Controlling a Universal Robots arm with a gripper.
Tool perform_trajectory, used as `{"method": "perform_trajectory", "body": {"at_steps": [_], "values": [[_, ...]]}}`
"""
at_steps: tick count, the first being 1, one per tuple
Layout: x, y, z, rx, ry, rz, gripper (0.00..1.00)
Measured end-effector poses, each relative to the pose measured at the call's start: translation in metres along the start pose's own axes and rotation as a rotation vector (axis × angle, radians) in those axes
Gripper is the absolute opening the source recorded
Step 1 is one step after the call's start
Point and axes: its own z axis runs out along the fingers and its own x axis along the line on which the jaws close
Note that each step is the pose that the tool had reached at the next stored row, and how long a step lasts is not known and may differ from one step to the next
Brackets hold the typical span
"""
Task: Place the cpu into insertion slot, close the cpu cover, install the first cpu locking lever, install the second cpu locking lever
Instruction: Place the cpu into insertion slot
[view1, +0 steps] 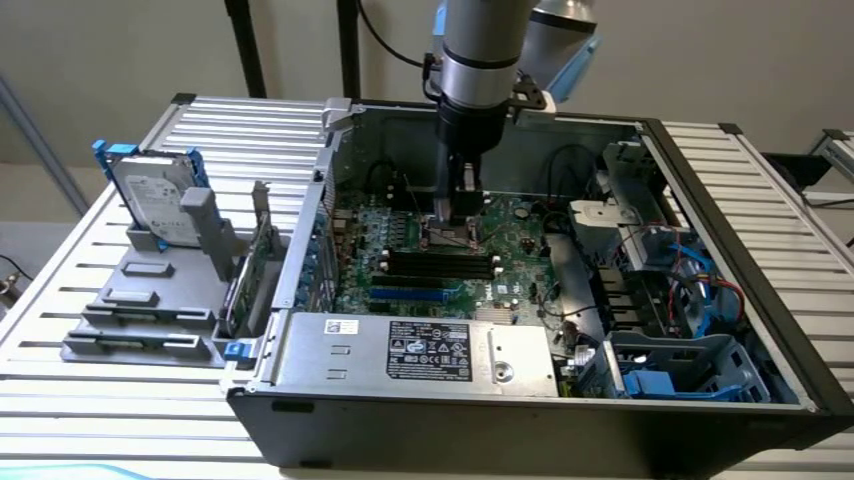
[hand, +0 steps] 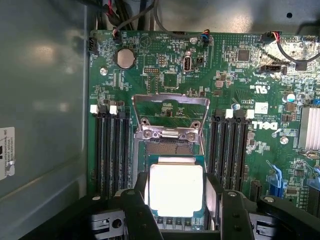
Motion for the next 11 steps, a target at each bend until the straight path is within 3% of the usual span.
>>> {"method": "perform_trajectory", "body": {"at_steps": [11], "values": [[0.005,-0.0001,0.0177,-0.0001,-0.0091,0.006,0.54]]}}
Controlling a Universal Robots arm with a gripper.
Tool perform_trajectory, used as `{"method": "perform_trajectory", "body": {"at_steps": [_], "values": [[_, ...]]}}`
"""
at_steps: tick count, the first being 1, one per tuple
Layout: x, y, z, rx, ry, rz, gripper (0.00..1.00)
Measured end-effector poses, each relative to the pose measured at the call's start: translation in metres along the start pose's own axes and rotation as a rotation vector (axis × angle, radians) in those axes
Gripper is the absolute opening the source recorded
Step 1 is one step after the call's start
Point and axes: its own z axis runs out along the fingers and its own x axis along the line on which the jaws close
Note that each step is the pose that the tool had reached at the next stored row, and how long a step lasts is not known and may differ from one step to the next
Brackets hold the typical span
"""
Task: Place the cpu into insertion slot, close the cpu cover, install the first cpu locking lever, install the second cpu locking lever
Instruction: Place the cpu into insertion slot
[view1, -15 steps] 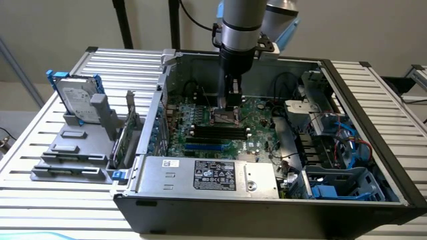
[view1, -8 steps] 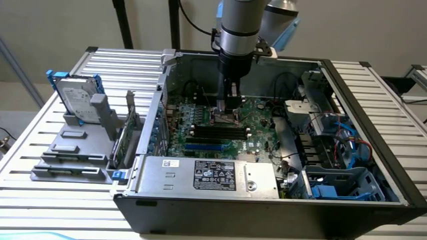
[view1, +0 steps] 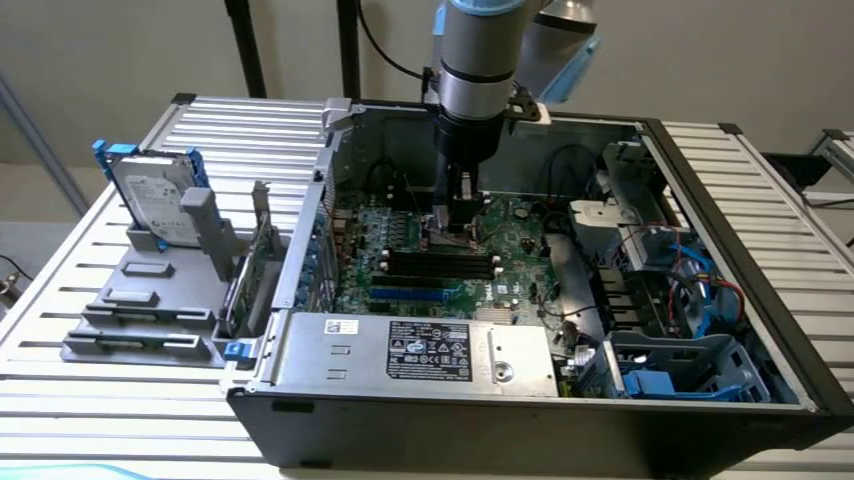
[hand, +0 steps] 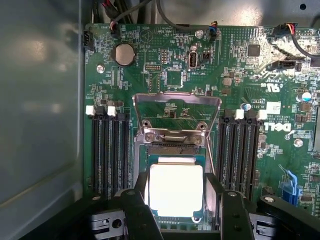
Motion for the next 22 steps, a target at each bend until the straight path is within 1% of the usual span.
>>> {"method": "perform_trajectory", "body": {"at_steps": [8,12,18,22], "values": [[0.0,-0.0001,0.0104,-0.0002,-0.0029,0.004,0.54],[-0.001,-0.0001,0.0151,-0.0002,-0.0054,0.006,0.54],[-0.001,-0.0001,0.0201,0.0005,-0.0082,0.014,0.54],[-0.001,-0.0003,0.023,0.0023,-0.0093,0.019,0.54]]}}
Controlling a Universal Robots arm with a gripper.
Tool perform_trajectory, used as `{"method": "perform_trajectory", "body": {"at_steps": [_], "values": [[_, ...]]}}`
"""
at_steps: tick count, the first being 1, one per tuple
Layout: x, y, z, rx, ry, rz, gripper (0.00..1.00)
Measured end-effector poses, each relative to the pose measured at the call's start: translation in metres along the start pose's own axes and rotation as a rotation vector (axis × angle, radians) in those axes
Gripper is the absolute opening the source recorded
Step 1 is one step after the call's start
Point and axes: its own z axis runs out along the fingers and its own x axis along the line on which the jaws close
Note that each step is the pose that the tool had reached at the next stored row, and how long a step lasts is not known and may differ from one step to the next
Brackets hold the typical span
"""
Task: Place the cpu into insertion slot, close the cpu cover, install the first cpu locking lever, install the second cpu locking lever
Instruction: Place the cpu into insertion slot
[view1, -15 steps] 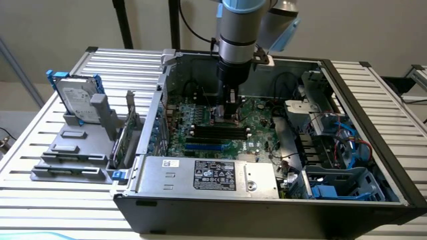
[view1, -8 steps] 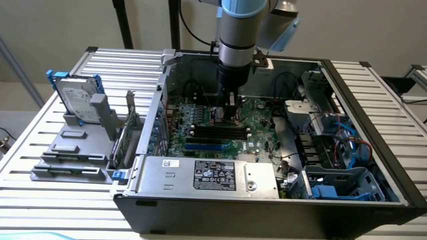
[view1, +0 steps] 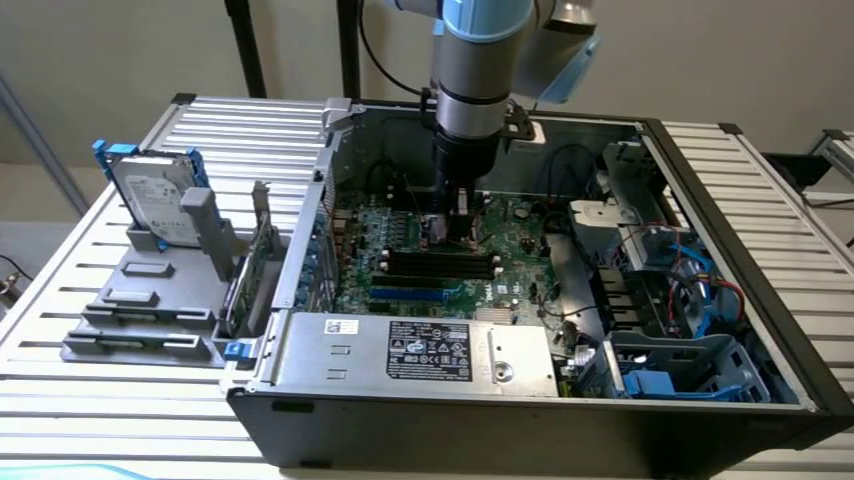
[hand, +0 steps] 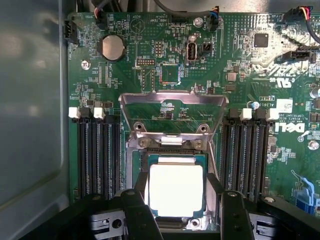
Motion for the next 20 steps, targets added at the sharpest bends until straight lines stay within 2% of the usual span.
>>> {"method": "perform_trajectory", "body": {"at_steps": [20], "values": [[0.0041,-0.0011,0.0054,0.0016,-0.0008,0.01,0.54]]}}
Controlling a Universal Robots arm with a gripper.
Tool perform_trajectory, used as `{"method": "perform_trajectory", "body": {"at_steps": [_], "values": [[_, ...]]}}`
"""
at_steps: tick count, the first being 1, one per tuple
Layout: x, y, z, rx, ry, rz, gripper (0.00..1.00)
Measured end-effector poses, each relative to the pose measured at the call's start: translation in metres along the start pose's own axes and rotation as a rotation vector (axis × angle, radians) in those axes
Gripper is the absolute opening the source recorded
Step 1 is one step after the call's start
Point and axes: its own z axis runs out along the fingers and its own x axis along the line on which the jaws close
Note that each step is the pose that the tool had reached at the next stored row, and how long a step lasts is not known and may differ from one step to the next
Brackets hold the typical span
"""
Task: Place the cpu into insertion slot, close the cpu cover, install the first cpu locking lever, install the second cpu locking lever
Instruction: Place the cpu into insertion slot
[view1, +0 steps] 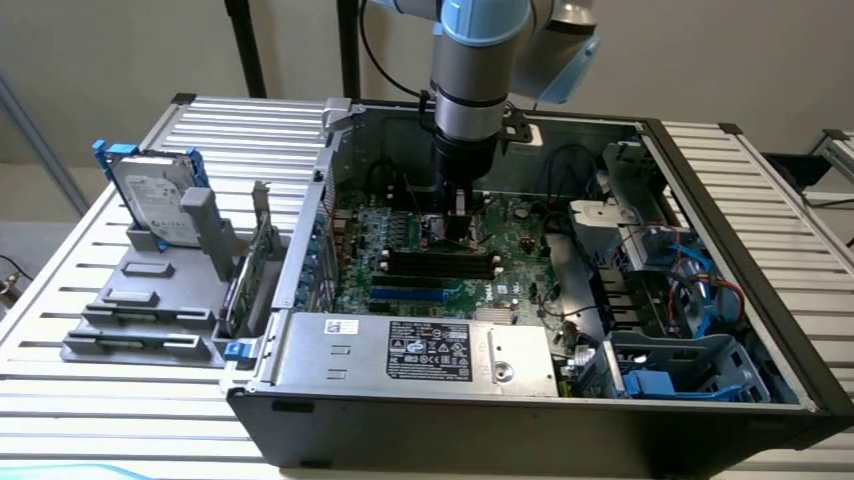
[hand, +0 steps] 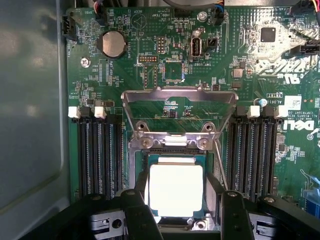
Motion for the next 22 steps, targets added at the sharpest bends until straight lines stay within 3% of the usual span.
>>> {"method": "perform_trajectory", "body": {"at_steps": [22], "values": [[0.0037,-0.0001,0.002,-0.0001,-0.0083,0.002,0.54]]}}
